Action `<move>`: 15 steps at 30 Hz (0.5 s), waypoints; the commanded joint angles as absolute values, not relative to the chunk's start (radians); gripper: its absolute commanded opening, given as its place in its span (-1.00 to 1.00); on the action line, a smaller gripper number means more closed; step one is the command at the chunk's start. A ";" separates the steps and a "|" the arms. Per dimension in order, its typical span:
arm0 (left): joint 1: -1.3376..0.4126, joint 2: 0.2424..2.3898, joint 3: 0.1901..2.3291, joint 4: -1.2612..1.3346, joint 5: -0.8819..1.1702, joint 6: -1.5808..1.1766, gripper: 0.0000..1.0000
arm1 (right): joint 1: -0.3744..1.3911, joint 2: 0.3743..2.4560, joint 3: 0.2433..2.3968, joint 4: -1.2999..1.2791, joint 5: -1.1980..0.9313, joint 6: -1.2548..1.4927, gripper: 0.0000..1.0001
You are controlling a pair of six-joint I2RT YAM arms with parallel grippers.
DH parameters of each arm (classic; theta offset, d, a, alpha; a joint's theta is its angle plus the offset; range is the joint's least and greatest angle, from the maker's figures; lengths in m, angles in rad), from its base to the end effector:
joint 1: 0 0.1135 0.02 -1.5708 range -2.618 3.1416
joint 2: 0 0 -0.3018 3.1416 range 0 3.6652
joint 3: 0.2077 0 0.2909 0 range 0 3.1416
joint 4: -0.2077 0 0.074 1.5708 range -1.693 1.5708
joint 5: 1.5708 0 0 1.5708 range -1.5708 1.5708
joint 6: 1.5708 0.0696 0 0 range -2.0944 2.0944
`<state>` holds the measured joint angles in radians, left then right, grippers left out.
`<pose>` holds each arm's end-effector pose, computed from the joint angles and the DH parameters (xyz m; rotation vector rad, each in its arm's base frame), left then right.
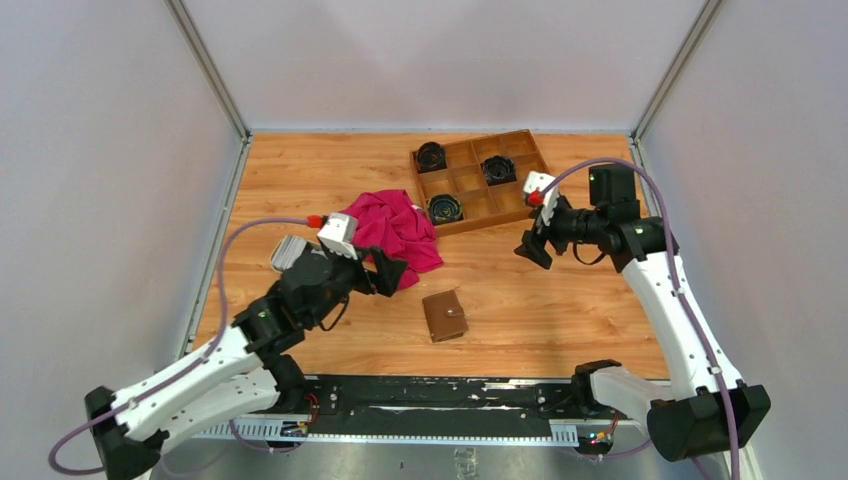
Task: Put the credit cards into the card holder
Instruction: Reset both arms
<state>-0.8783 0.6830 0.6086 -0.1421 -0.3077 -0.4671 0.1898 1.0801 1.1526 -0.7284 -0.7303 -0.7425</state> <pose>0.1511 -0.1492 0.3125 0.1491 1.8243 -0.6896 0.2437 0.0941 0.3834 -1.2602 1.6504 0.4764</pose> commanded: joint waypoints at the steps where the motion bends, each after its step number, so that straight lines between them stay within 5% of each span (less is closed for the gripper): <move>1: -0.867 0.590 0.766 -0.397 -0.404 -0.219 1.00 | 0.122 1.056 1.234 -0.765 -0.745 -0.568 0.85; 7: -0.740 0.653 0.982 -0.528 -0.263 -0.190 1.00 | 0.072 1.068 1.345 -0.744 -0.801 -0.337 1.00; 15: -0.156 0.746 0.962 -0.391 0.443 -0.371 1.00 | 0.043 1.029 1.412 -0.696 -0.600 -0.169 1.00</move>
